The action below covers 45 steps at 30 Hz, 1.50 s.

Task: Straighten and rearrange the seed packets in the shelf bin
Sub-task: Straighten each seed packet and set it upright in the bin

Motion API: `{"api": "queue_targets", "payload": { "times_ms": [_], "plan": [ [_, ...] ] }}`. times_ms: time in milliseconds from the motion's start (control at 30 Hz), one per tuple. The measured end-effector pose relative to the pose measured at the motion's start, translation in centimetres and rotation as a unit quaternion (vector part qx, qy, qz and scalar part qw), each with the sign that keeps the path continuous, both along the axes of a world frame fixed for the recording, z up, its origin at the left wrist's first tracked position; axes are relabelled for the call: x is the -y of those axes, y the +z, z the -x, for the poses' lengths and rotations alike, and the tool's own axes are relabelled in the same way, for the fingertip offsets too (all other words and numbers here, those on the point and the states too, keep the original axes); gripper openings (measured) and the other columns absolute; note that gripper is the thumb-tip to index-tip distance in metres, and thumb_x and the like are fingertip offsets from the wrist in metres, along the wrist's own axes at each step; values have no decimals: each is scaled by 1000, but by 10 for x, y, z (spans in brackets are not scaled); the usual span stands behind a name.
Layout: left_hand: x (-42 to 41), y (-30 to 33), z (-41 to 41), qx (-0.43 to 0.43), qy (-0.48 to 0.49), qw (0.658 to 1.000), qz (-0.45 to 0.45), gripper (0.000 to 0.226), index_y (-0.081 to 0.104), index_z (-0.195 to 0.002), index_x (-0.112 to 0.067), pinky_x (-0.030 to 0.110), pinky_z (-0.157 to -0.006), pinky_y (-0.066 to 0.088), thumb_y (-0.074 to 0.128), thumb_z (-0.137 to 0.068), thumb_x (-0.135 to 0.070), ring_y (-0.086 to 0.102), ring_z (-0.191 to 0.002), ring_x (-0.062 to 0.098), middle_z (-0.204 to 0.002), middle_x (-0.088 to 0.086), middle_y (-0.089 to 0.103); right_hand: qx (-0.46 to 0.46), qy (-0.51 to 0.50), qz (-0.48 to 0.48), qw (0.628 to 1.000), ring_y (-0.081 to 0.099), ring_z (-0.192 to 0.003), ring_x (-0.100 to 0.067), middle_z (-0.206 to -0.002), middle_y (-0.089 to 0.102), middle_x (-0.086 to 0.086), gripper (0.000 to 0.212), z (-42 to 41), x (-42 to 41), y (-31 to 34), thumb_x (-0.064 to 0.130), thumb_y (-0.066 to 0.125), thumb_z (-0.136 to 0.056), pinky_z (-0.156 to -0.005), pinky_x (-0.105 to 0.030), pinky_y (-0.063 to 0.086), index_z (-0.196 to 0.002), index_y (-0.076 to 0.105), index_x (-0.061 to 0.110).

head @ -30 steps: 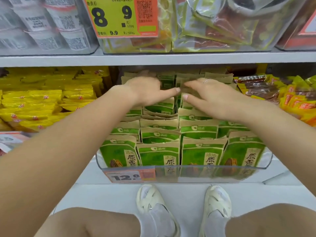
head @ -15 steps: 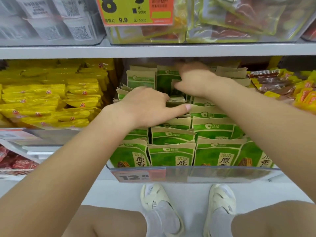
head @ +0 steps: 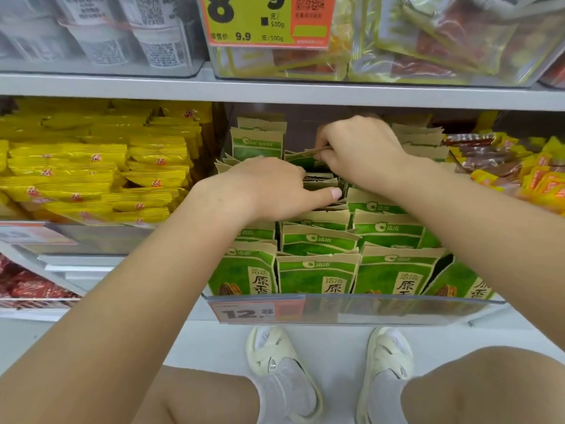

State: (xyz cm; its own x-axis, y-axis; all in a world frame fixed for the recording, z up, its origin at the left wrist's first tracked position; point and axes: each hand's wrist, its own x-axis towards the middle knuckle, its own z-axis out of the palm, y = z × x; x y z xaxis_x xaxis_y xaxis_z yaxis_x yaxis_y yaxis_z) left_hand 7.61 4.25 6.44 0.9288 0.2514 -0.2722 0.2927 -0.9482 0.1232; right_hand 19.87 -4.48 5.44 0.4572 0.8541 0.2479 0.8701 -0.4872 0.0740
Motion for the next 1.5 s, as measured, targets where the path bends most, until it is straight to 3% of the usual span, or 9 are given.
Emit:
{"api": "queue_targets", "payload": {
  "times_ms": [200,333,467,667,800,1000,1133,1267,1500],
  "plan": [
    [-5,24,27,17,7,999,41,70,40,-149,-25,30,-107,37,37,-93,-67,46,-134,17,-150,-2,46,-37,19,-22,999,51,-79,-20,-84,63,2,9,10,21,24,26,58,-93,-67,-30,34,-96,67,25],
    [-7,44,52,73,43,991,101,38,70,-118,-32,33,-95,48,48,-95,-53,62,-107,13,-120,-7,69,-59,28,-52,997,51,-80,-20,-81,62,4,8,21,43,42,27,59,-92,-65,-30,32,-92,67,24],
    [-8,54,67,203,97,969,98,22,73,-100,-25,25,-70,46,58,-95,-39,58,-80,2,-91,-9,68,-46,28,-138,989,54,-80,-24,-72,56,7,9,34,69,62,29,58,-93,-65,-32,30,-92,64,22],
    [19,56,71,340,51,905,252,62,50,-137,-28,37,-110,42,75,-82,-41,54,-123,5,-135,-7,59,-80,76,-222,969,61,-86,-28,-84,67,-1,11,62,102,101,27,63,-90,-77,-47,49,-90,63,16],
    [42,58,78,389,14,871,299,39,66,-114,-25,40,-94,53,73,-77,-38,68,-100,6,-106,-11,73,-110,109,-282,947,62,-83,-26,-85,66,-5,13,76,119,115,25,66,-87,-77,-49,50,-90,67,12],
    [87,53,105,436,58,757,483,30,69,-105,-23,26,-74,57,75,-76,-29,72,-92,8,-97,-7,77,-407,72,-409,814,69,-84,-4,-99,71,6,40,104,150,105,36,76,-78,-71,-22,55,-113,59,28],
    [113,23,126,396,120,706,575,27,70,-105,-23,31,-70,61,69,-79,-27,74,-87,15,-95,0,77,-541,6,-337,770,71,-89,-13,-95,75,7,41,135,169,50,46,60,-72,-78,-46,55,-107,66,25],
    [131,-12,146,366,186,677,611,34,71,-105,-17,27,-63,57,68,-74,-31,74,-80,17,-92,4,77,-658,-37,-368,656,71,-91,-21,-103,74,-4,38,167,182,-6,41,69,-78,-73,-30,57,-110,69,20],
    [148,-47,157,392,272,661,579,18,70,-107,-19,22,-71,57,65,-91,-19,72,-86,7,-97,1,77,-687,-83,-483,536,71,-94,-20,-103,74,-5,31,211,187,-50,25,72,-80,-78,-32,56,-111,69,19]
  ]
}}
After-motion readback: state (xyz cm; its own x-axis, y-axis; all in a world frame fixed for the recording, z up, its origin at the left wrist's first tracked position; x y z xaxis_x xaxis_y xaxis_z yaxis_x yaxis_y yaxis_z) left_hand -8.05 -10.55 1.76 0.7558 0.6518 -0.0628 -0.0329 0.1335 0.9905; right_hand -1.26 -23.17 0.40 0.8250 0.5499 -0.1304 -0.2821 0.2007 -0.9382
